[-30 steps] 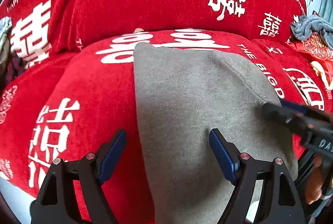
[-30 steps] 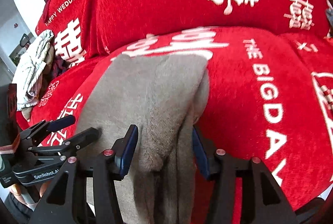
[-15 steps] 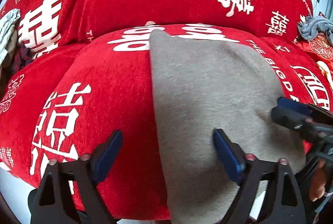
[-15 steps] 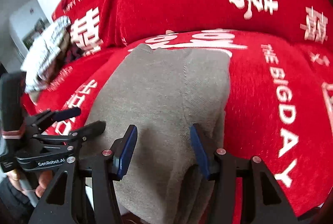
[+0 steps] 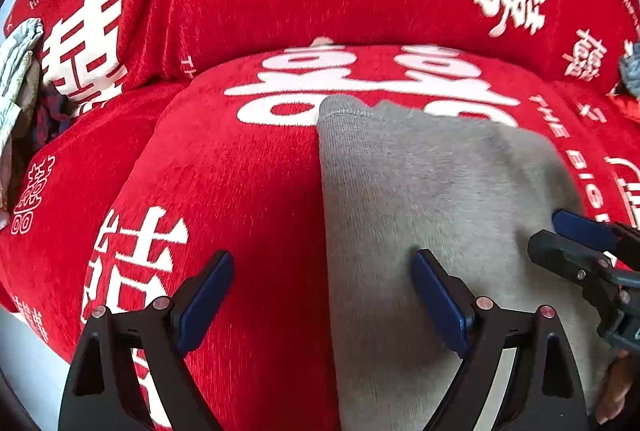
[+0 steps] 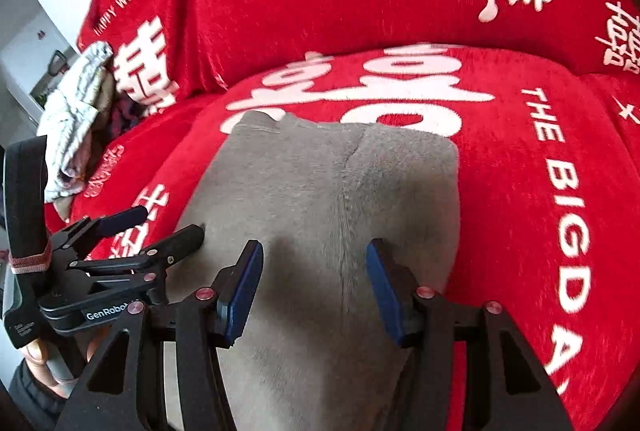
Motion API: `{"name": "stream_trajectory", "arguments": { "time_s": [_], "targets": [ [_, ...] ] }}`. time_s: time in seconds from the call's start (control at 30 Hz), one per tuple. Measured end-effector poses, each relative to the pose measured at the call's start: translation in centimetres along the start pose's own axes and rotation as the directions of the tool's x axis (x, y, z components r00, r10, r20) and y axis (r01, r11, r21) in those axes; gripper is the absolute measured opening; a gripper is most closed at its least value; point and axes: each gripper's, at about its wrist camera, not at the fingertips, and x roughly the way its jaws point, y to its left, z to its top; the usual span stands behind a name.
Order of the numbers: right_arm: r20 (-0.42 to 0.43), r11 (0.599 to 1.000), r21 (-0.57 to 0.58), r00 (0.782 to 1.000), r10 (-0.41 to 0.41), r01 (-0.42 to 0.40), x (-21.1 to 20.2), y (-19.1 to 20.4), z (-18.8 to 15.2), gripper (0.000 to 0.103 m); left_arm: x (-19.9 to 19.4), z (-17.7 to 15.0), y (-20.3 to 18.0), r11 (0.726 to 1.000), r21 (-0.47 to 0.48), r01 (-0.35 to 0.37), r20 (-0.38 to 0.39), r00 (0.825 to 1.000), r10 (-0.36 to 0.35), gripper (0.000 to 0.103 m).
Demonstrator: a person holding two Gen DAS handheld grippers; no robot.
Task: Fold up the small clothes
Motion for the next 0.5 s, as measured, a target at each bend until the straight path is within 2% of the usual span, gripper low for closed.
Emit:
{"name": "stream_trajectory", "arguments": {
  "time_s": [0.1,0.17,0.33,0.5],
  "targets": [
    [0.001,0.999,-0.033,0.999,-0.04,0.04,-0.4,0.8,-0.1,0.057,0.0,-0.2,0.3,1.0,-0.008,0.01,0.003,1.0,-0.01,0.091],
    [0.03,0.998,-0.058,0.999,-0.027,0.029,-1.8,1.5,-1.0,0.058,-1.0,-0.9,0.7,1.0,-0.014,0.02,0.018,1.0,-0.02,0.091],
    [0.103,0.98,-0.198,0.994,0.039,-0.018,-5.8,4.4,-5.8,0.058,-4.4,-3.9,0.9,0.998,0.006,0.062,0.086,0.994,-0.062,0.091],
    [0.083,0.967,-0.256,0.996,0.03,-0.007,-6.1,5.3,-9.5,0.058,-5.8,-7.4,-0.2,0.996,0.058,0.075,0.113,0.99,-0.081,0.091]
  ]
}}
